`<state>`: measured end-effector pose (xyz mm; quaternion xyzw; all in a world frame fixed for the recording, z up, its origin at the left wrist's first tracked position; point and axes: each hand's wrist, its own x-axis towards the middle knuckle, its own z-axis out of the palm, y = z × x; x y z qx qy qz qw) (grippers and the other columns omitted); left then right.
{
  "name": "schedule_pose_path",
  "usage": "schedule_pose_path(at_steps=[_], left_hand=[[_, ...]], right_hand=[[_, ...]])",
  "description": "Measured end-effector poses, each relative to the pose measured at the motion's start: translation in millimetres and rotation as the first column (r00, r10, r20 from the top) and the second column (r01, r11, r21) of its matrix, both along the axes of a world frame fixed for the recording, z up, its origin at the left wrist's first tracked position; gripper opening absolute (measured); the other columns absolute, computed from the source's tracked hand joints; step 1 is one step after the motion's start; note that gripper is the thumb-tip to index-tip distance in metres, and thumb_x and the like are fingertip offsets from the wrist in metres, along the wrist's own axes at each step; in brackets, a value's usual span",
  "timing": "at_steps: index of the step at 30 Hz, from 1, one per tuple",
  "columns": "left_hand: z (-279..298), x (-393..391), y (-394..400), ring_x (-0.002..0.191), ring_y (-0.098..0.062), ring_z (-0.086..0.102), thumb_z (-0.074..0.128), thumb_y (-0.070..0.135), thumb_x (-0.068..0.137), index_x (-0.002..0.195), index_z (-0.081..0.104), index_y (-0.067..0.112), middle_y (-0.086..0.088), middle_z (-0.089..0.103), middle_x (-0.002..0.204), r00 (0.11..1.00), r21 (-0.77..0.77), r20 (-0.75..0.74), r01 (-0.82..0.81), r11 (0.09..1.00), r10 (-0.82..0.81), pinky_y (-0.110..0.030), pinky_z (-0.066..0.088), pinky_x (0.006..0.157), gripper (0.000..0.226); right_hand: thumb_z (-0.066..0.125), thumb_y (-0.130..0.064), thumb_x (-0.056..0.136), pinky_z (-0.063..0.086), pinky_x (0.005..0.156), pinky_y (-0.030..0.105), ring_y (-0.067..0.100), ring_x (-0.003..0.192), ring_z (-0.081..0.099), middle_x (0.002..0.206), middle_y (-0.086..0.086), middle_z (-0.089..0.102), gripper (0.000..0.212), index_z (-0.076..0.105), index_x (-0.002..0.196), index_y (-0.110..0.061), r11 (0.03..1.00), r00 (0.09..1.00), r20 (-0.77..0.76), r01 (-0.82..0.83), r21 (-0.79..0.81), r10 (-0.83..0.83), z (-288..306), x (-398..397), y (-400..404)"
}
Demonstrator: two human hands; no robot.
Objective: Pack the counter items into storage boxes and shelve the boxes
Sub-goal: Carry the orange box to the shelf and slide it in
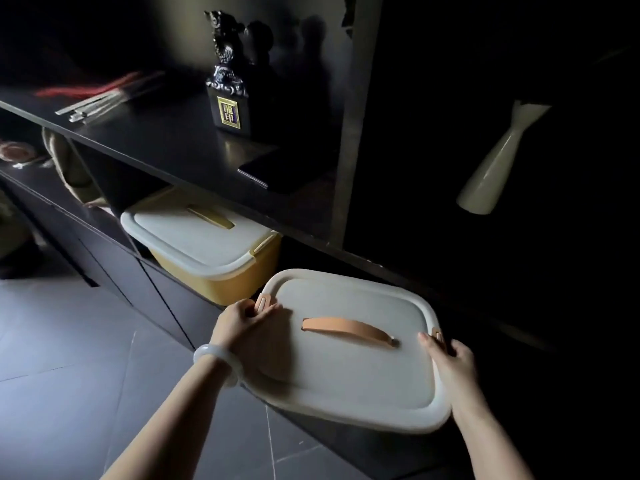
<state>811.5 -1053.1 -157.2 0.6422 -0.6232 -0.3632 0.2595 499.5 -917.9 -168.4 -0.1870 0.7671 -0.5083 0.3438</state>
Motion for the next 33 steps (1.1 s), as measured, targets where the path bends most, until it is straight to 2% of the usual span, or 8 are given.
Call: schedule_pose_path(at_steps=[6,11,17,22,25,28,30,33], left_hand=[[-18.3,-11.0,-34.2,0.063,-0.021,0.033,0.068,0.05,0.083,0.063,0.045,0.014,0.002,0.038,0.06,0.996,0.015,-0.039,0.084,0.996,-0.083,-0.034,0.029,0.06,0.048],[-26.9,-6.9,-51.5,0.06,-0.017,0.029,0.067,0.052,0.083,0.065,0.048,0.011,0.006,0.036,0.059,0.989,0.014,-0.043,0.141,0.99,-0.141,-0.032,0.029,0.057,0.049],[-26.7,-9.2,-69.7,0.06,-0.017,0.045,0.069,0.052,0.081,0.07,0.058,0.012,0.002,0.053,0.062,0.982,0.043,-0.056,0.183,0.982,-0.181,-0.028,0.037,0.058,0.043],[-23.0,1.6,-55.4,0.06,-0.017,0.038,0.071,0.048,0.082,0.073,0.05,0.01,0.001,0.047,0.065,0.981,0.068,-0.085,0.178,0.982,-0.172,-0.025,0.032,0.055,0.044],[-34.0,21.9,-15.9,0.067,-0.019,0.045,0.069,0.055,0.078,0.085,0.054,0.003,-0.003,0.053,0.071,0.964,0.236,-0.255,0.14,0.962,-0.078,-0.03,0.039,0.06,0.054],[-33.4,32.6,22.2,0.08,-0.019,0.061,0.07,0.061,0.072,0.11,0.058,0.012,-0.005,0.068,0.096,0.848,0.445,-0.53,0.247,0.861,0.031,-0.035,0.05,0.069,0.063],[-31.6,30.5,32.1,0.097,-0.018,0.064,0.07,0.057,0.067,0.114,0.059,0.02,-0.005,0.068,0.112,0.82,0.422,-0.572,0.314,0.851,-0.018,-0.038,0.054,0.079,0.06],[-25.3,28.7,29.0,0.088,-0.02,0.054,0.078,0.052,0.072,0.115,0.06,0.015,-0.014,0.064,0.107,0.794,0.354,-0.605,0.338,0.872,-0.063,-0.038,0.048,0.075,0.059]], right_hand=[[0.074,-0.03,0.082,0.038,0.093,0.034,0.029,0.111,0.052,0.13,0.022,0.054,0.069,0.044,0.133,0.005,0.993,0.994,-0.048,0.103,0.061,-0.1,-10.4,8.1,-7.4],[0.073,-0.043,0.08,0.037,0.104,0.043,0.034,0.127,0.046,0.143,0.018,0.043,0.082,0.037,0.143,-0.006,0.974,0.98,-0.083,0.19,0.122,-0.181,-19.4,22.1,-2.9],[0.069,-0.046,0.083,0.037,0.102,0.041,0.033,0.128,0.045,0.143,0.017,0.043,0.079,0.037,0.144,-0.008,0.963,0.969,-0.11,0.234,0.131,-0.22,-16.2,34.5,-3.3],[0.066,-0.048,0.084,0.04,0.103,0.046,0.033,0.123,0.049,0.139,0.016,0.049,0.072,0.043,0.14,-0.01,0.954,0.96,-0.133,0.263,0.141,-0.245,-16.7,37.4,-2.8],[0.065,-0.052,0.083,0.043,0.101,0.048,0.034,0.119,0.053,0.134,0.017,0.053,0.07,0.047,0.137,-0.01,0.953,0.96,-0.138,0.265,0.147,-0.245,-18.6,40.3,-2.1],[0.064,-0.051,0.084,0.042,0.102,0.048,0.035,0.121,0.051,0.136,0.017,0.051,0.071,0.045,0.138,-0.009,0.942,0.947,-0.171,0.297,0.154,-0.27,-20.2,43.4,-3.1],[0.063,-0.051,0.084,0.042,0.102,0.048,0.035,0.12,0.052,0.134,0.017,0.052,0.07,0.047,0.137,-0.008,0.937,0.942,-0.183,0.312,0.159,-0.282,-20.6,45.8,-5.2],[0.063,-0.051,0.084,0.044,0.1,0.048,0.035,0.116,0.054,0.13,0.017,0.055,0.068,0.049,0.135,-0.008,0.929,0.935,-0.182,0.334,0.158,-0.305,-21.8,50.6,-9.6]])
